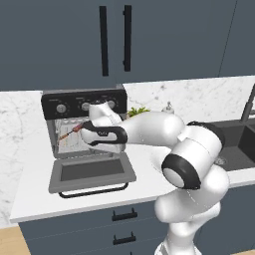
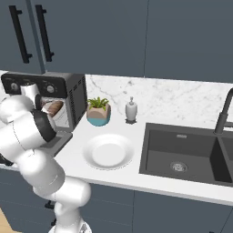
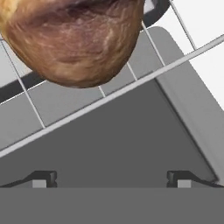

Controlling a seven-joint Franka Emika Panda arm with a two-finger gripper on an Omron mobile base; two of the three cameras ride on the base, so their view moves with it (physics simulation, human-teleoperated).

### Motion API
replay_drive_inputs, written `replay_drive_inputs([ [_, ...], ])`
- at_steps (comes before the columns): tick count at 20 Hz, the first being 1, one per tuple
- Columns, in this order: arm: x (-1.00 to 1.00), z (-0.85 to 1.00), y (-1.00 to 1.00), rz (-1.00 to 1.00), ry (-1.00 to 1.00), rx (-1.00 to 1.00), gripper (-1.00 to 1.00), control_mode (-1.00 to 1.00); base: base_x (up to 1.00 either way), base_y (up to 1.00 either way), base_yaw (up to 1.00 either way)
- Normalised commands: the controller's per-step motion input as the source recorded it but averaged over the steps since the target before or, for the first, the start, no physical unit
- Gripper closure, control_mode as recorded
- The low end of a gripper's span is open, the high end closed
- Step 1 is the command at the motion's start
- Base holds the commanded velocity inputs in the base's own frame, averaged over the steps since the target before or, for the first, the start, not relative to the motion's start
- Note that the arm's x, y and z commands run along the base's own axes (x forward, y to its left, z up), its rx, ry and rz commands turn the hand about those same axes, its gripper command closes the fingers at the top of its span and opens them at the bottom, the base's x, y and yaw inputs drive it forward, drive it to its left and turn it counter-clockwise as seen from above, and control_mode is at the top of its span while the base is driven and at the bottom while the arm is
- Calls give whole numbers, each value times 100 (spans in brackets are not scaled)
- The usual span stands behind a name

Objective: Pick up the kebab skewer and baguette bread, and place them inside the toaster oven. Close the toaster oven door and start by setting the timer.

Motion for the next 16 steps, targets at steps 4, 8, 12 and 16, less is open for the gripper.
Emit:
replay_drive_inputs([
  [4, 20, -19, 1, -7, -5, 0, -100, -100, 0, 0, 0],
  [8, 13, -24, 4, -9, -7, 0, -100, -100, 0, 0, 0],
  [12, 32, -12, 1, -11, -6, 0, -100, -100, 0, 0, 0],
  [16, 39, -2, 0, -11, -2, 0, -100, -100, 0, 0, 0],
])
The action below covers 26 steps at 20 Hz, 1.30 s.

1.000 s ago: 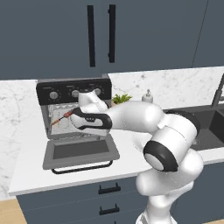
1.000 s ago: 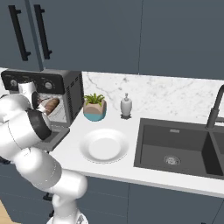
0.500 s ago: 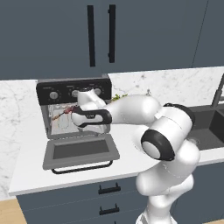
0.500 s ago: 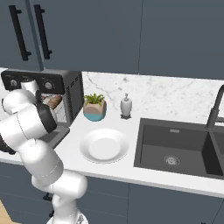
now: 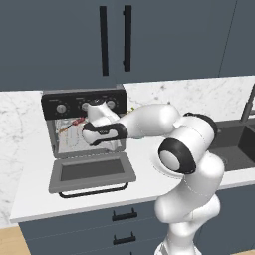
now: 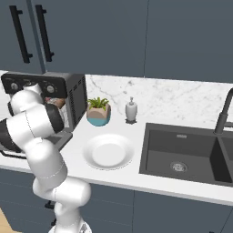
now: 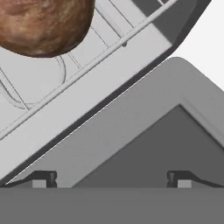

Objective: Pick up the kebab skewer and baguette bread, and place them inside the toaster oven. Close the toaster oven door and start by setting the timer.

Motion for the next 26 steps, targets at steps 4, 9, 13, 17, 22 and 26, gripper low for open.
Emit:
replay_drive_inputs([
  [4, 33, 0, 0, -9, 0, 0, -100, -100, 0, 0, 0],
  [9, 6, -12, 0, -4, 0, 0, -100, -100, 0, 0, 0],
  [13, 0, -6, 0, 0, -1, 0, -100, -100, 0, 0, 0],
  [17, -25, 0, 0, 0, -1, 0, -100, -100, 0, 0, 0],
  [22, -73, 0, 7, 2, 0, 0, -100, -100, 0, 0, 0],
  [26, -100, 8, 7, 8, 0, 0, -100, -100, 0, 0, 0],
])
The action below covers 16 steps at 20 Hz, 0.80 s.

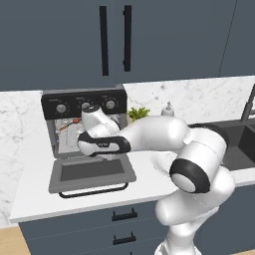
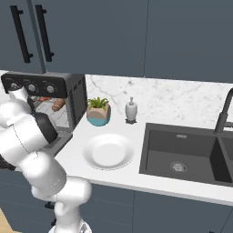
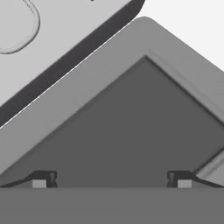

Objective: Pick up the kebab skewer and baguette bread, and place them inside the toaster oven. Close the toaster oven door and start by setting the timer.

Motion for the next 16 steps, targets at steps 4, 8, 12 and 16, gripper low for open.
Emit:
replay_drive_inputs([
  [4, -100, 19, 0, 22, 0, 0, -100, -100, 0, 0, 0],
  [8, -100, 0, 0, 28, 0, 0, -100, -100, 0, 0, 0],
  [12, -100, 2, 1, 37, 0, 2, -100, -100, 0, 0, 0],
  [16, -93, 0, 0, 36, 0, 1, -100, -100, 0, 0, 0],
])
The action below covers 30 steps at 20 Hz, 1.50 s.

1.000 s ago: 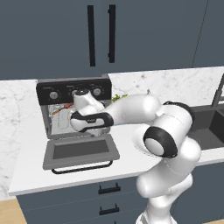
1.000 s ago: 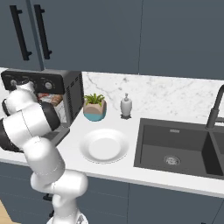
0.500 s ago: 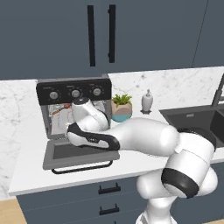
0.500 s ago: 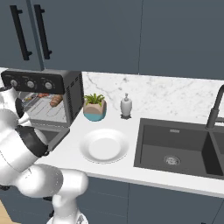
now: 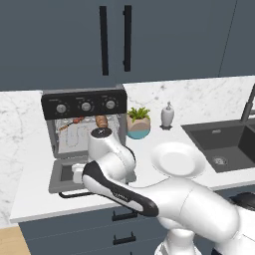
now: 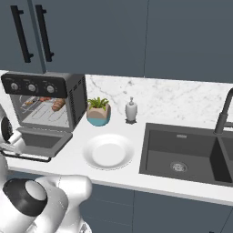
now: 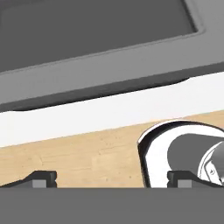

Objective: Pick up the kebab skewer and baguette bread, and place them inside the toaster oven. Close the toaster oven door and start by setting the timer.

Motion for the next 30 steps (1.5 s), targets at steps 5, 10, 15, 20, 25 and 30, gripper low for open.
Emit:
replay_drive_inputs([
  [5, -41, -4, 0, 28, 5, 0, -100, -100, 0, 0, 0],
  [10, 1, -22, 1, 23, 4, 0, -100, -100, 0, 0, 0],
  [15, 18, -16, 2, 16, 0, 0, -100, -100, 0, 0, 0],
  [20, 15, -17, 8, 6, 0, -2, -100, -100, 0, 0, 0],
  [25, 21, -16, 10, 0, 0, 0, -100, -100, 0, 0, 0],
  [30, 24, -12, 7, -3, -1, 0, -100, -100, 0, 0, 0],
])
